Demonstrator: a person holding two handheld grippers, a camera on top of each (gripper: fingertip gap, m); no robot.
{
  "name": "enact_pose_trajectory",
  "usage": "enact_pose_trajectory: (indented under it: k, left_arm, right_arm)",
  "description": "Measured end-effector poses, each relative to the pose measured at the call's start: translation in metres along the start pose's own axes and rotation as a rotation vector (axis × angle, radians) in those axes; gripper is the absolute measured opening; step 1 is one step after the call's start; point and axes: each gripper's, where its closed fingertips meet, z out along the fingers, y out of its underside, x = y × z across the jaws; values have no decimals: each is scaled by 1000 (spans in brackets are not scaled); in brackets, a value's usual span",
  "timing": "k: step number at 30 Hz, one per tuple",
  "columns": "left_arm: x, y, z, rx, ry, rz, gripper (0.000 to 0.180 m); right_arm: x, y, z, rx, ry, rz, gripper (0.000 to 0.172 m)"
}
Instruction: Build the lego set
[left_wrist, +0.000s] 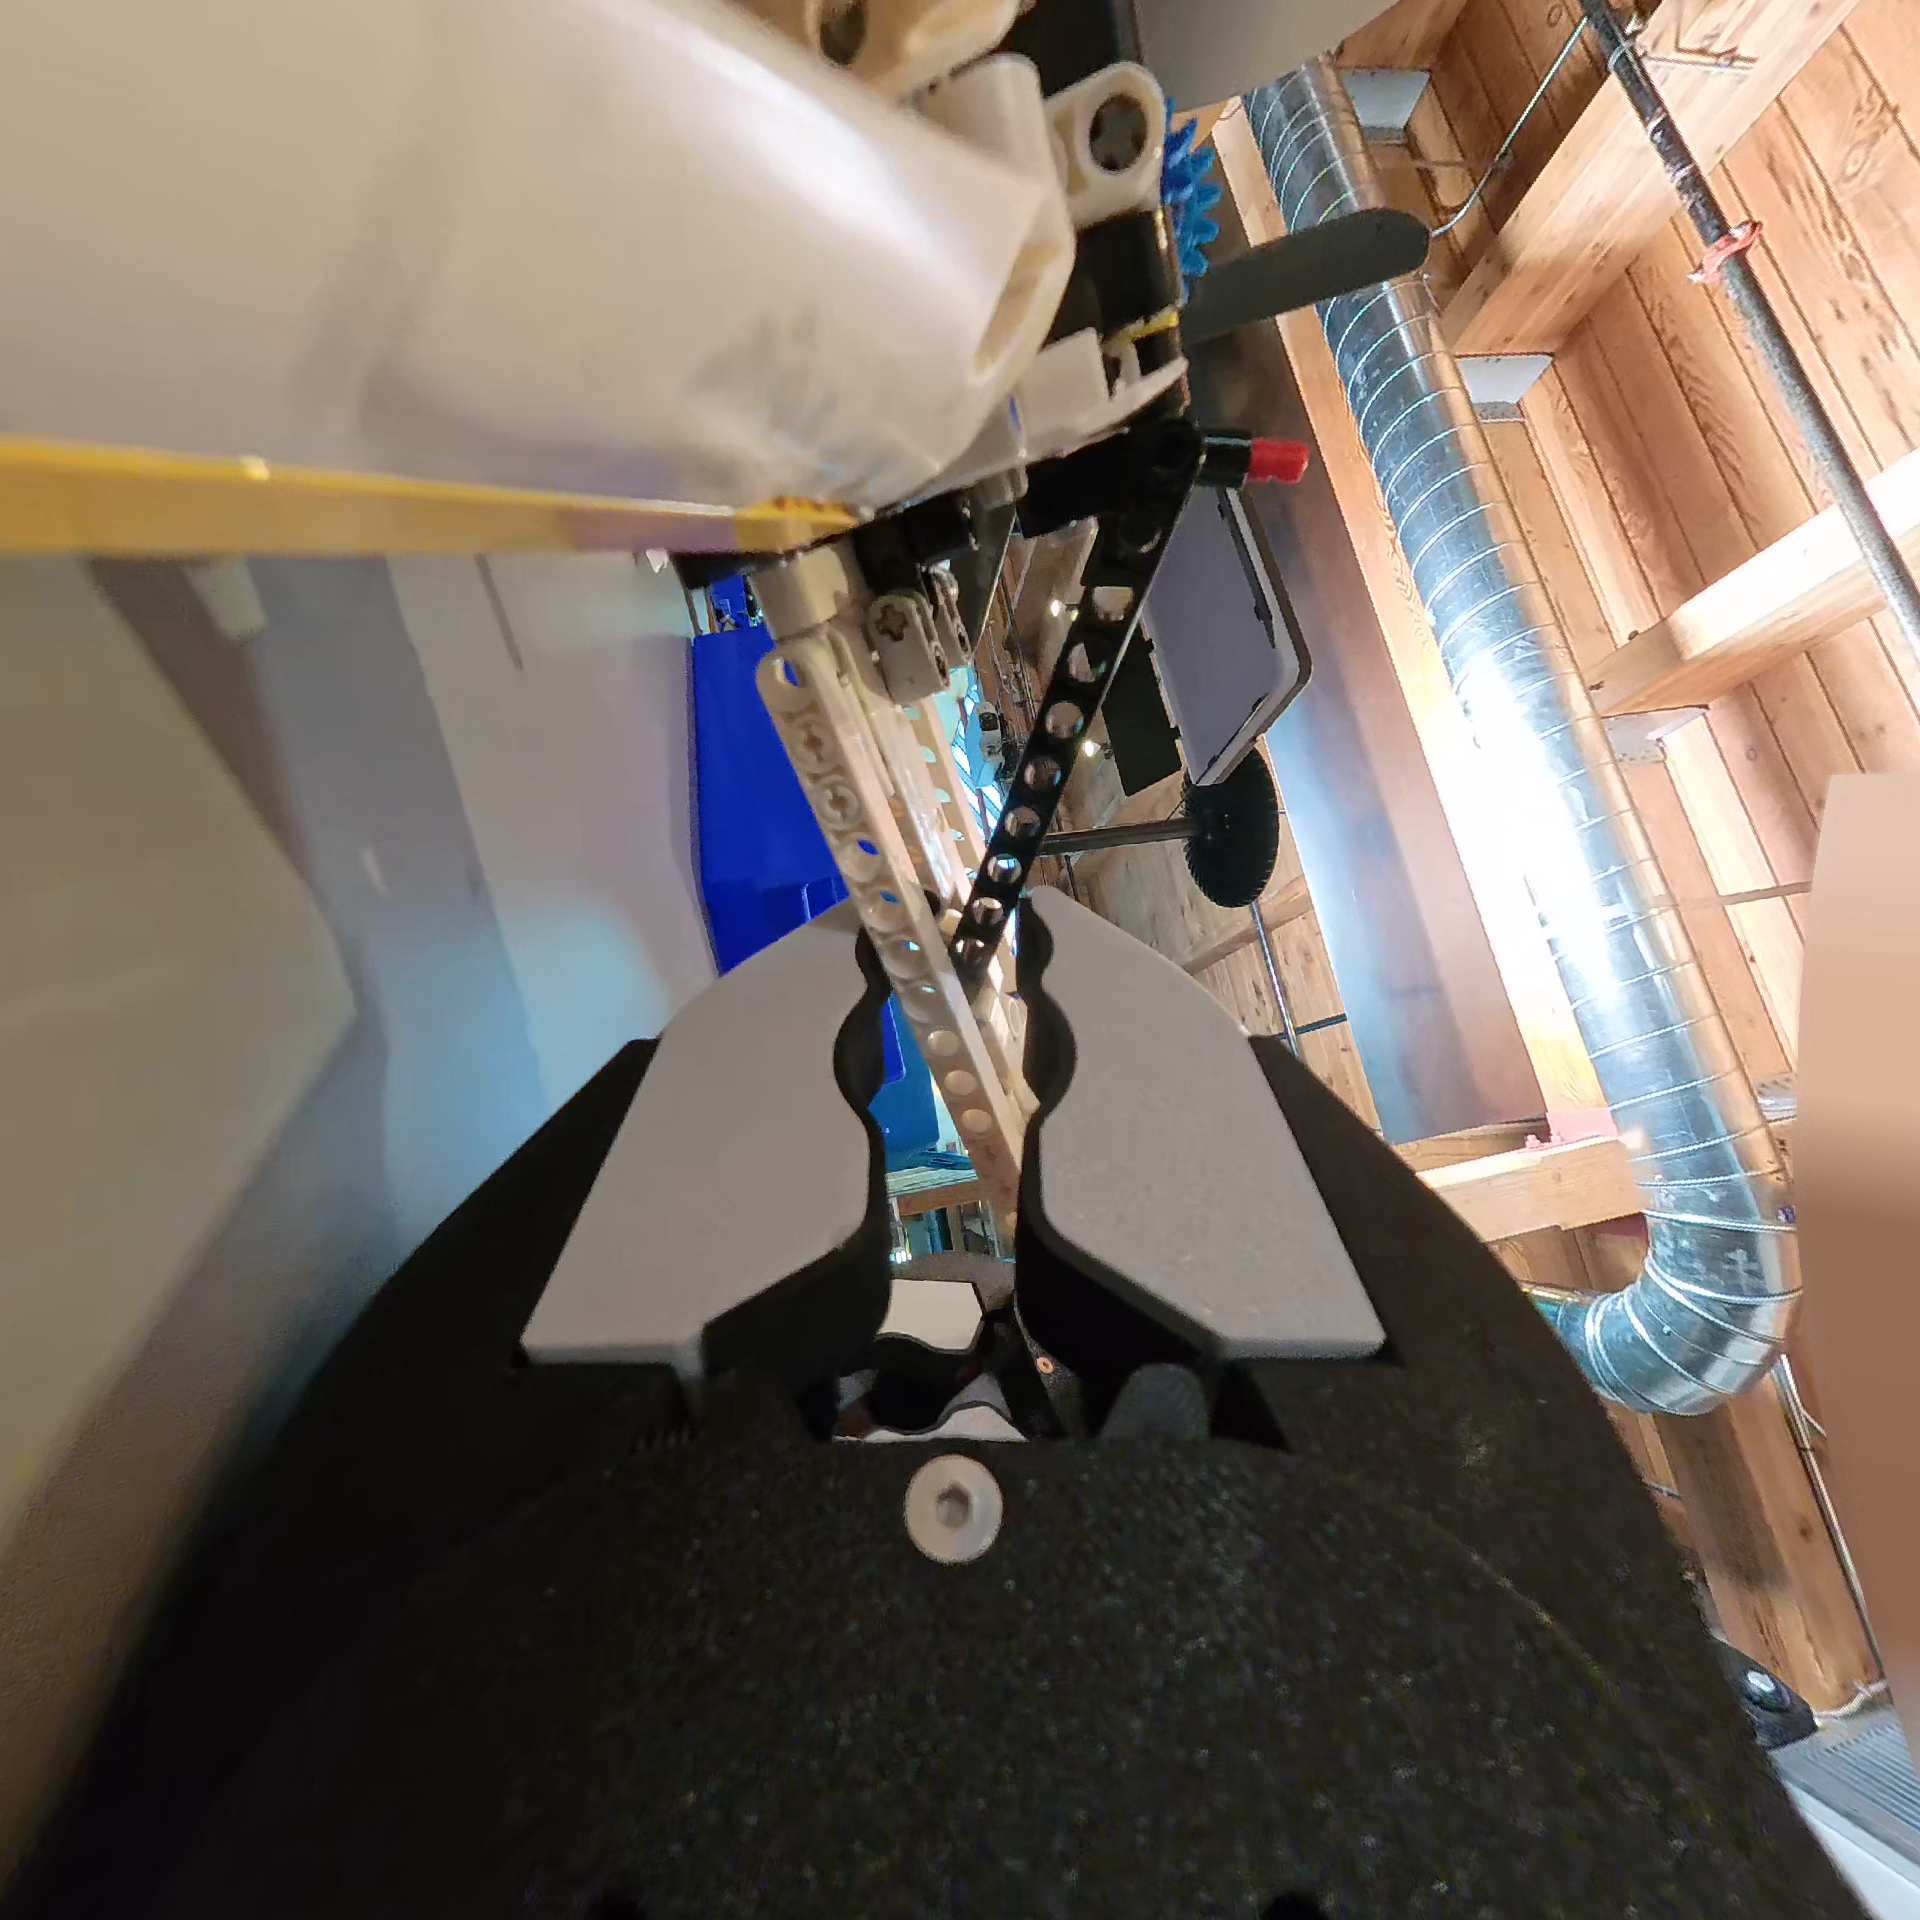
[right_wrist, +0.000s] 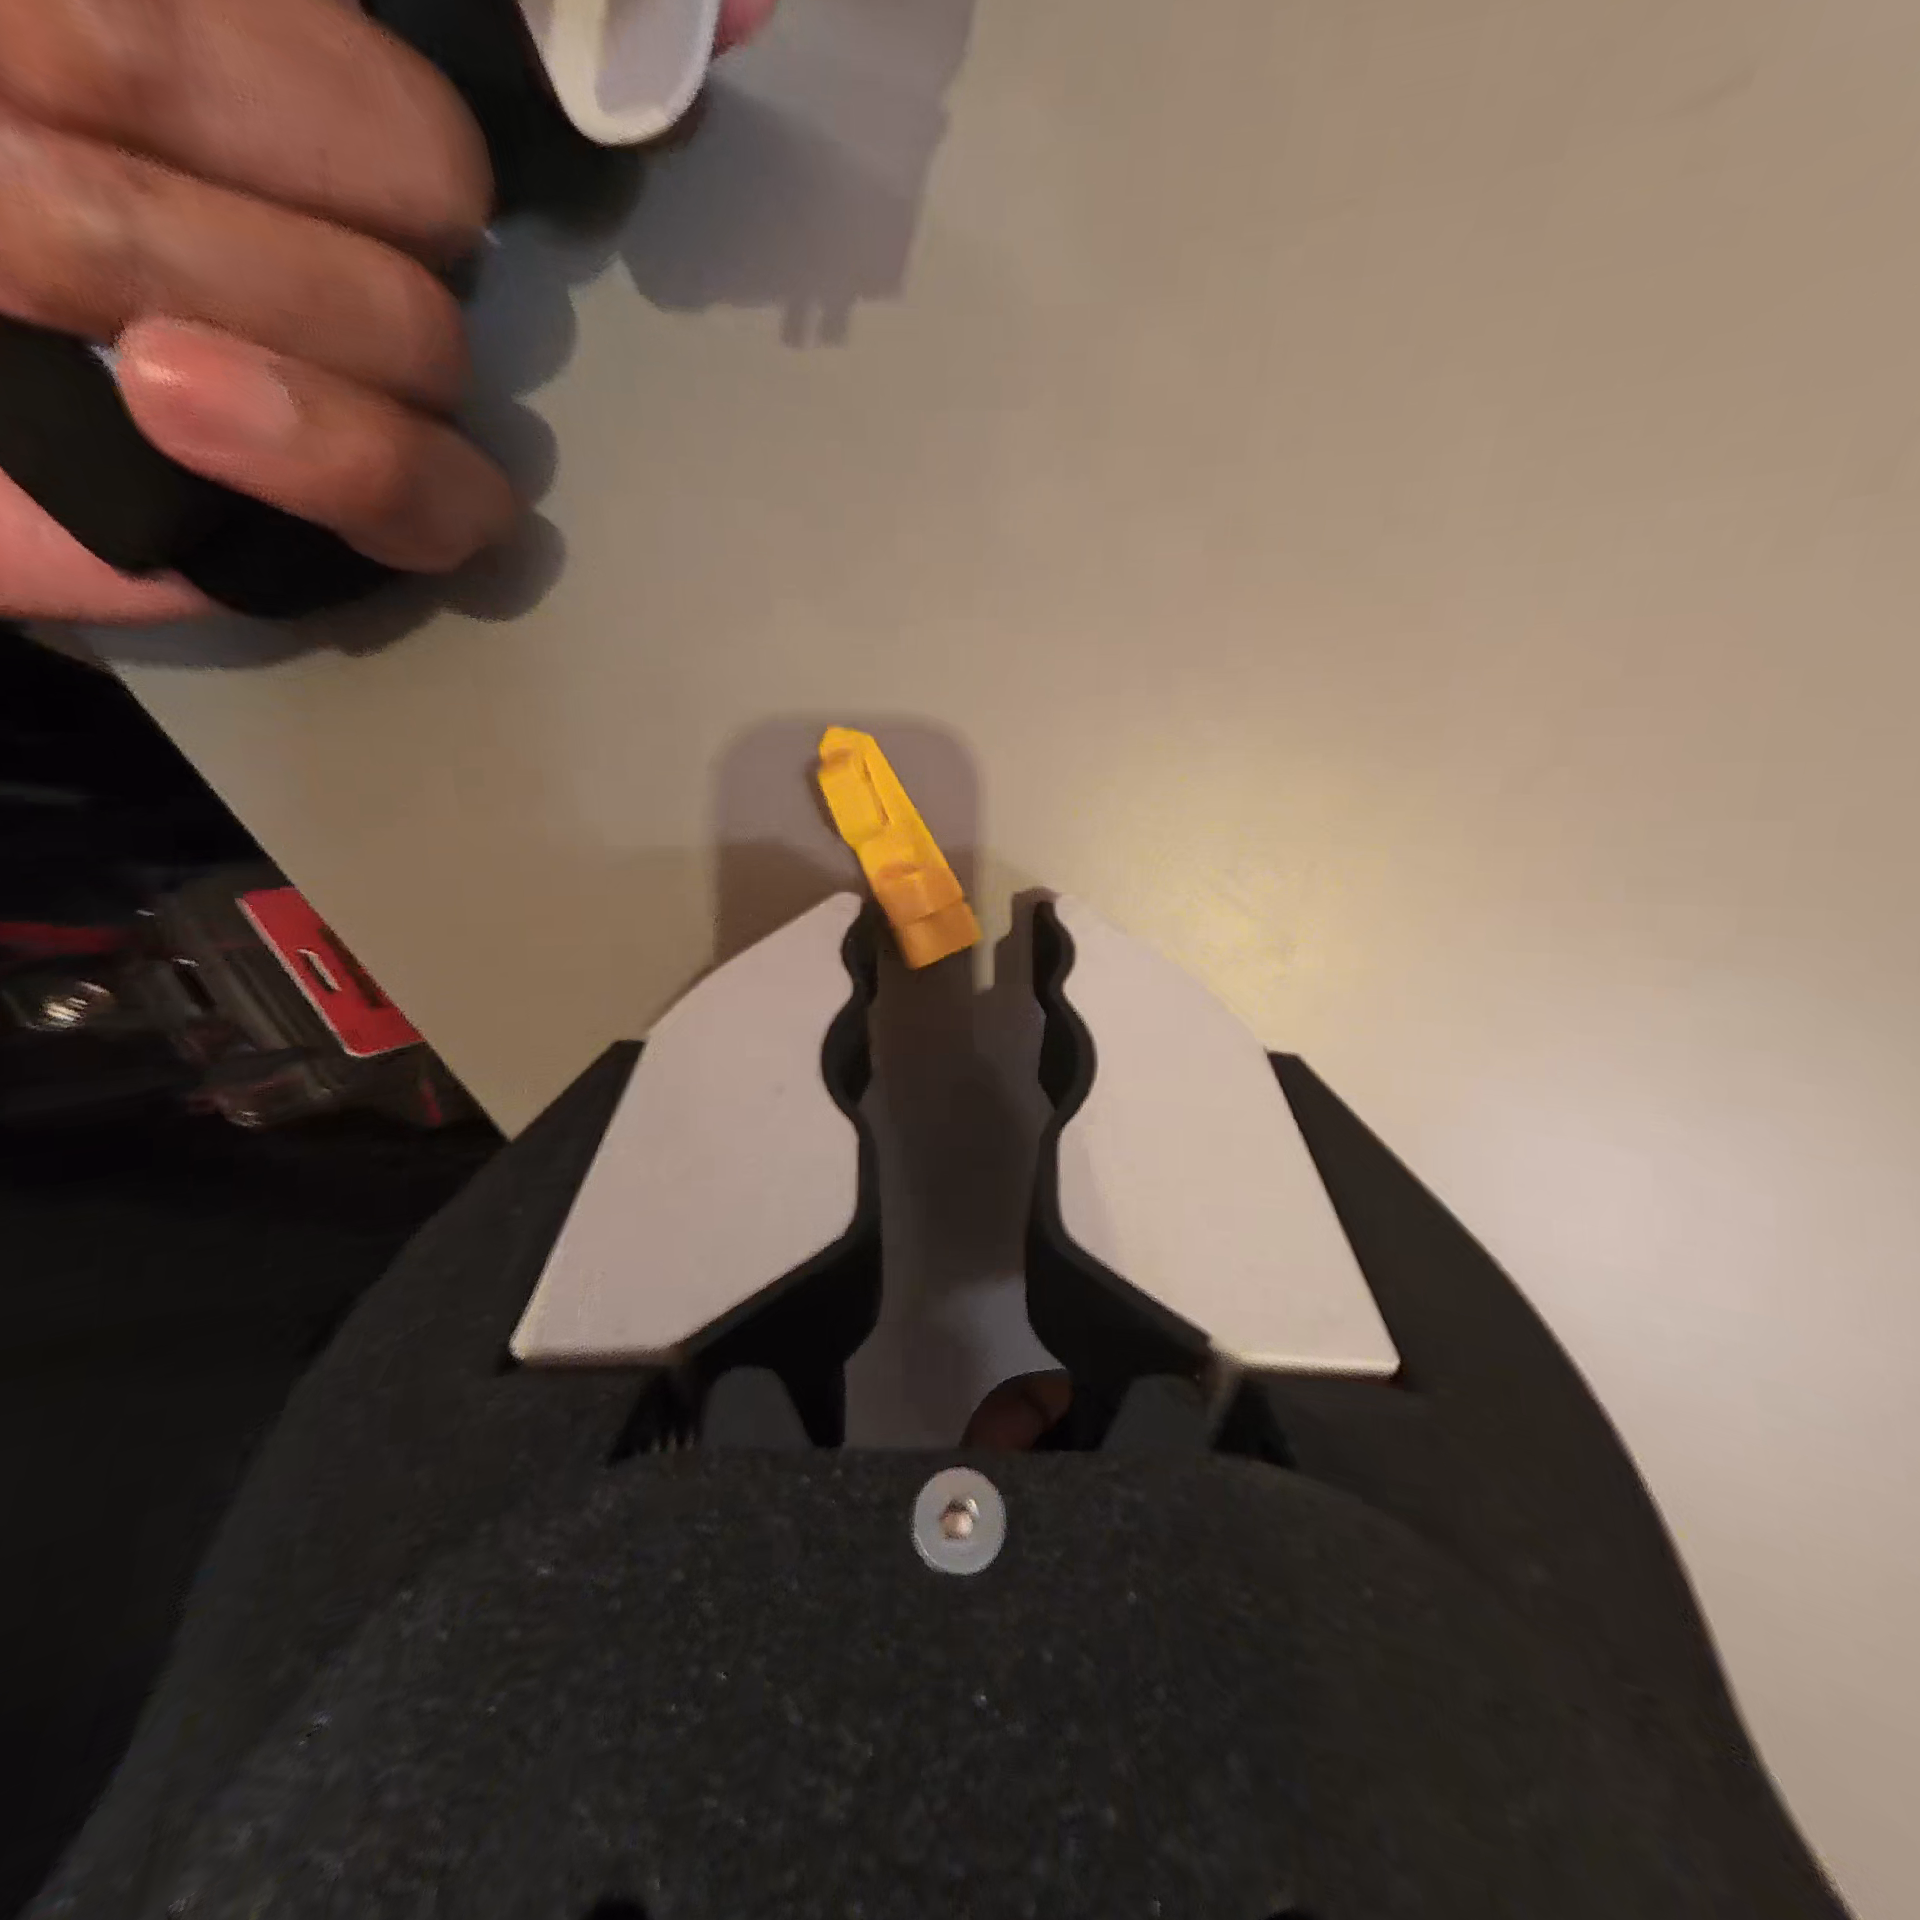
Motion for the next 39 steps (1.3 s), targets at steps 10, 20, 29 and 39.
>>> enact_pose_trajectory:
  k: [10,20,29,39]
  left_arm:
    - [1,-4,-4,16,-2,27,21]
    - [1,-4,-4,18,-3,42,21]
    - [2,-3,-5,14,5,42,21]
    - [3,-2,-5,4,9,50,20]
  right_arm:
    - [5,-9,-5,5,-29,-175,28]
    - [9,-3,4,-131,-90,-364,12]
    - [12,-7,6,-188,-61,-369,31]
    - [15,-14,10,-238,-7,-231,7]
